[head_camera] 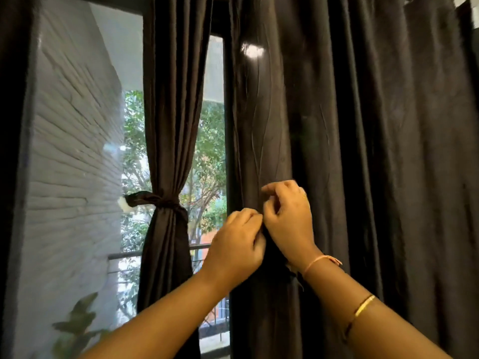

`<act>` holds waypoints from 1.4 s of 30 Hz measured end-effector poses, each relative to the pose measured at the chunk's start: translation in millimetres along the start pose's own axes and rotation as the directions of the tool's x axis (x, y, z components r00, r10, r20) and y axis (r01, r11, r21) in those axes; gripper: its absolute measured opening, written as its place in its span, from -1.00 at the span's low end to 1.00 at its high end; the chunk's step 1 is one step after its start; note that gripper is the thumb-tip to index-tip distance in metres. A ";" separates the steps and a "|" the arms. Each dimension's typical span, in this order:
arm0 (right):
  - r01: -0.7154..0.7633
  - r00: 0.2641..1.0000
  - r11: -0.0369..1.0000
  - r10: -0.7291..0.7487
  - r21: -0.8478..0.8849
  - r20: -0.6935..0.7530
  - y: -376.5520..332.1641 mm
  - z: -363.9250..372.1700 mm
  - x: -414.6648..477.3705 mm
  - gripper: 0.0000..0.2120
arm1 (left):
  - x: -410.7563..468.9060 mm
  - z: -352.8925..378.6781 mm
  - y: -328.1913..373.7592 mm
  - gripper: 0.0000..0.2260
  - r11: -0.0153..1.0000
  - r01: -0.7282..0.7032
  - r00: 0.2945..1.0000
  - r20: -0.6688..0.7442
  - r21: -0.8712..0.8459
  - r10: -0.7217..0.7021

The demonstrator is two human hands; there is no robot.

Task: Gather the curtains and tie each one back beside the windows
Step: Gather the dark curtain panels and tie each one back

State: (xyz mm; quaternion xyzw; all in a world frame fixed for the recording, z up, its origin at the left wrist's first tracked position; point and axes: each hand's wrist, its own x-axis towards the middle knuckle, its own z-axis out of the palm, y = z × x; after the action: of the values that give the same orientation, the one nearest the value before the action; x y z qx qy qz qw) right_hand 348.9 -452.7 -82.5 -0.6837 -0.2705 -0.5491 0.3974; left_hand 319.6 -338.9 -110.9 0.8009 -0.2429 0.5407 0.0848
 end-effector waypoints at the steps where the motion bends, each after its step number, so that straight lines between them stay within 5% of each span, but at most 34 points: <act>1: -0.003 1.000 1.000 0.003 -0.006 -0.005 12.0 -7.8 0.8 -0.79 | 4.6 9.2 8.6 -0.84 0.999 0.018 1.000 -0.019 -0.043 -0.019; 4: -0.104 0.995 0.989 0.103 0.103 0.013 44.3 -22.7 4.3 -0.77 | 20.7 32.5 30.1 -0.70 0.936 0.240 0.955 -0.110 -0.259 -0.275; 7: -0.331 0.938 0.901 0.283 0.281 0.198 65.9 -25.1 6.8 -0.73 | 39.4 49.2 42.4 -0.74 0.734 0.507 0.806 -0.053 -0.452 -0.590; 11: -0.515 0.823 0.788 0.343 0.339 0.452 80.8 -14.1 5.1 -0.64 | 56.1 64.6 44.0 -0.73 0.590 0.664 0.679 0.039 -0.460 -0.733; 15: -0.491 0.820 0.805 0.297 0.334 0.490 87.9 -9.3 5.7 -0.62 | 71.9 67.9 42.7 -0.62 0.515 0.721 0.601 0.049 -0.464 -0.798; 20: -0.352 0.815 0.820 0.032 0.452 0.578 88.5 -7.3 8.0 -0.72 | 90.0 64.7 40.6 -0.41 0.656 0.737 0.658 -0.054 -0.163 -0.751; 24: -0.322 0.813 0.859 0.035 0.398 0.581 90.5 -5.6 15.7 -0.72 | 93.2 55.1 28.1 -0.49 0.706 0.708 0.697 -0.170 0.015 -0.696; 27: -0.279 0.886 0.913 0.124 0.299 0.448 98.7 -8.2 25.5 -0.72 | 85.5 49.1 15.5 -0.36 0.706 0.699 0.713 -0.190 0.111 -0.675; 31: -0.154 0.960 0.987 0.138 0.045 0.241 111.2 -8.2 36.8 -0.72 | 70.2 43.1 -0.3 -0.11 0.760 0.568 0.821 -0.146 0.317 -0.553; 38: -0.126 0.985 0.967 0.148 -0.221 0.085 130.0 -5.3 60.7 -0.65 | 74.3 56.8 1.4 -0.22 0.911 0.368 0.926 -0.167 0.187 -0.340; 42: -0.064 0.993 0.998 0.061 0.028 0.100 122.8 3.3 70.4 -0.73 | 95.2 65.9 -0.3 -0.48 0.927 0.371 0.900 -0.266 0.054 -0.345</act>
State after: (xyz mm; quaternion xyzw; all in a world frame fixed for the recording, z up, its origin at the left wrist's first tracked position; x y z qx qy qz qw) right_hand 467.3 -520.7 -45.0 -0.7122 -0.2767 -0.4974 0.4109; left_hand 402.4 -393.2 -50.9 0.7601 -0.0504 0.6247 0.1715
